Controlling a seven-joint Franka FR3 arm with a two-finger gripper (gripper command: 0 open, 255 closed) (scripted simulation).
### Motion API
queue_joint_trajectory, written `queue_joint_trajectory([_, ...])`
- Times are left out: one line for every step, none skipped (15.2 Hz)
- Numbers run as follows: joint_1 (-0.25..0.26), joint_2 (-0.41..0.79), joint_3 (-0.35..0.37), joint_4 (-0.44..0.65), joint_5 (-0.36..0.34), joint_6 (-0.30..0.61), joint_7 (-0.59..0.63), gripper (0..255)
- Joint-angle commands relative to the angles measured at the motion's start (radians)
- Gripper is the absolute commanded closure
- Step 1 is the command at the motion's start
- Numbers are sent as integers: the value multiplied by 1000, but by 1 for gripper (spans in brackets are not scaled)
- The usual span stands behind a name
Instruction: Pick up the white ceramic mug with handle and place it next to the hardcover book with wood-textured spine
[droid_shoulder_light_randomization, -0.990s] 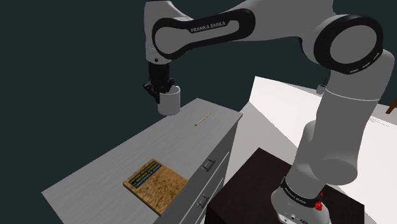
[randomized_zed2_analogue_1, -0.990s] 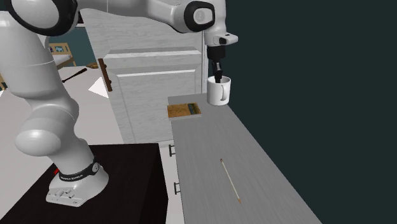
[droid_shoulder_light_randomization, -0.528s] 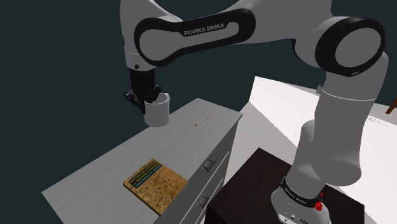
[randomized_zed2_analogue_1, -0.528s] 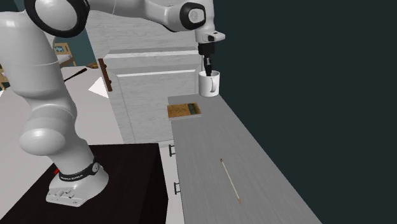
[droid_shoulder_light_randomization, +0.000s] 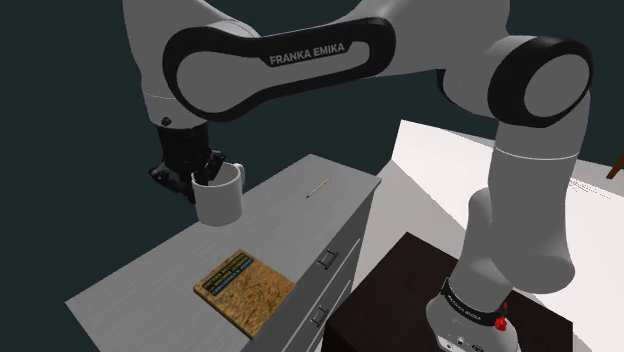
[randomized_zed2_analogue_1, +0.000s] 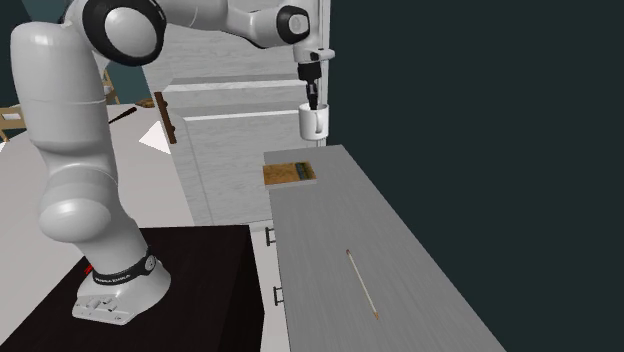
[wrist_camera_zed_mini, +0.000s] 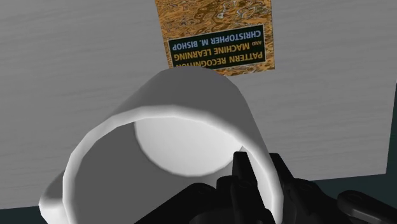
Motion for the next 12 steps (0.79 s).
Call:
queue_joint_trajectory([35, 41, 15, 55, -16, -20, 49, 255])
queue_joint_trajectory([51, 61, 21, 83, -24, -31, 70, 255])
queue_joint_trajectory([69, 82, 27, 112, -31, -43, 91, 255])
queue_joint_trajectory([87, 104, 32, 144, -39, -56, 111, 255])
queue_joint_trajectory([105, 127, 37, 178, -48, -69, 131, 255])
queue_joint_trajectory([124, 152, 41, 214, -56, -84, 150, 255])
queue_joint_trajectory([144, 179, 46, 254, -65, -100, 169, 255])
queue_joint_trajectory([154, 193, 47, 275, -69, -109, 178, 255])
queue_joint_trajectory([153, 191, 46, 259, -69, -95, 180, 255])
queue_joint_trajectory([152, 190, 46, 243, -69, -81, 182, 255])
queue_joint_trajectory([150, 188, 46, 228, -69, -67, 183, 255])
queue_joint_trajectory([149, 188, 46, 214, -69, -53, 185, 255])
